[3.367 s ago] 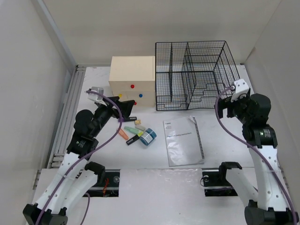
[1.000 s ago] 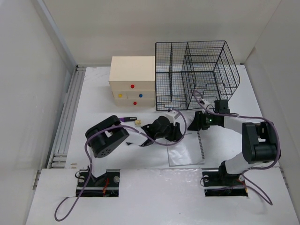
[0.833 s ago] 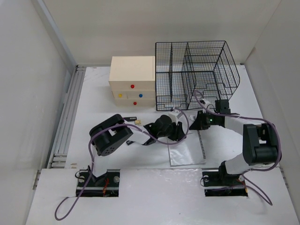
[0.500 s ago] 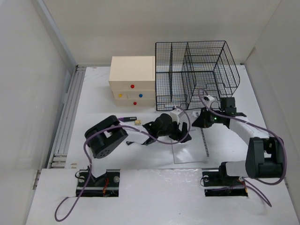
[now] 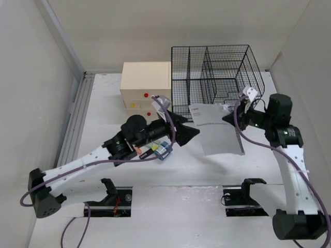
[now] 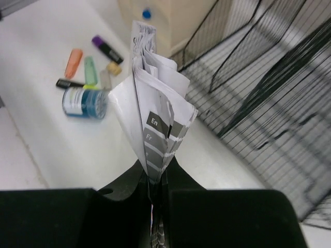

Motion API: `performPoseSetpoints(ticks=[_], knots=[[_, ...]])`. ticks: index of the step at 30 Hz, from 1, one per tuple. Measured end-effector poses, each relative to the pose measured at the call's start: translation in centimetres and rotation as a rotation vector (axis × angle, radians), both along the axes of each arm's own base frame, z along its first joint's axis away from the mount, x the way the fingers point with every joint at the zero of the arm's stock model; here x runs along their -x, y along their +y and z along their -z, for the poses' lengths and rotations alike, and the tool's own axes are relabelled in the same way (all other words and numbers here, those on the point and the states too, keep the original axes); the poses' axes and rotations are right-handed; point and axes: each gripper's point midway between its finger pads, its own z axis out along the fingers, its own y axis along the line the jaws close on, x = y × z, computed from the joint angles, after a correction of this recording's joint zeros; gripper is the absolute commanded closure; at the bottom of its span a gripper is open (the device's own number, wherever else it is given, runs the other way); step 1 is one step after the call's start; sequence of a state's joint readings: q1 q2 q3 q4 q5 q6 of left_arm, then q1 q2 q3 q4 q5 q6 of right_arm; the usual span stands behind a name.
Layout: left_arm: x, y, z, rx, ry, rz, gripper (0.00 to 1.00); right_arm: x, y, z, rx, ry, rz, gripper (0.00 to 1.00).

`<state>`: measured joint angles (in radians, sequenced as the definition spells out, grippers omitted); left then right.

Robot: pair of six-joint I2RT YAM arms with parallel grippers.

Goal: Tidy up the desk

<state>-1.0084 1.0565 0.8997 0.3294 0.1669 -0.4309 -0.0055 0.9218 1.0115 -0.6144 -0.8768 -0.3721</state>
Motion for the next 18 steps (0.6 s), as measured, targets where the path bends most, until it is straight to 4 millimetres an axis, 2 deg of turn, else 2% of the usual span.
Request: performPoseSetpoints(ticks=[2, 4, 7, 10, 14, 16, 18], knots=[[0.3, 1.6, -1.3, 0.013, -0.021, -0.033, 0.16, 0.4, -0.3, -3.6, 0.015, -0.109, 0.015, 1.00], [0.3, 2.9, -1.7, 0.006, -0.031, -0.071, 0.16, 0.9, -0.7, -7.5, 0.027, -0.231, 0.045, 1.00], [-0.1, 4.4, -1.3, -0.027, -0.028, -0.119, 0.16, 1.2, -1.6, -12.5, 0.038, -0.377, 0.122, 1.00], [-0.9, 5.6, -0.6, -0.062, -0.021, -0.164, 0.16, 0.6, -2.9, -16.4, 0.036, -0.482, 0.223, 1.00], [-1.0, 6.4, 0.1, -0.092, -0.012, -0.187, 0.16, -2.6, -4.8, -19.5, 0.037, -0.545, 0.359, 1.00], [-1.0, 6.7, 0.3, -0.102, -0.011, -0.193, 0.16, -4.7, -5.6, -20.1, 0.032, -0.545, 0.411, 1.00], [-0.9, 7.1, 0.6, -0.111, -0.010, -0.200, 0.16, -6.8, -6.0, -19.5, 0.023, -0.515, 0.441, 1.00]])
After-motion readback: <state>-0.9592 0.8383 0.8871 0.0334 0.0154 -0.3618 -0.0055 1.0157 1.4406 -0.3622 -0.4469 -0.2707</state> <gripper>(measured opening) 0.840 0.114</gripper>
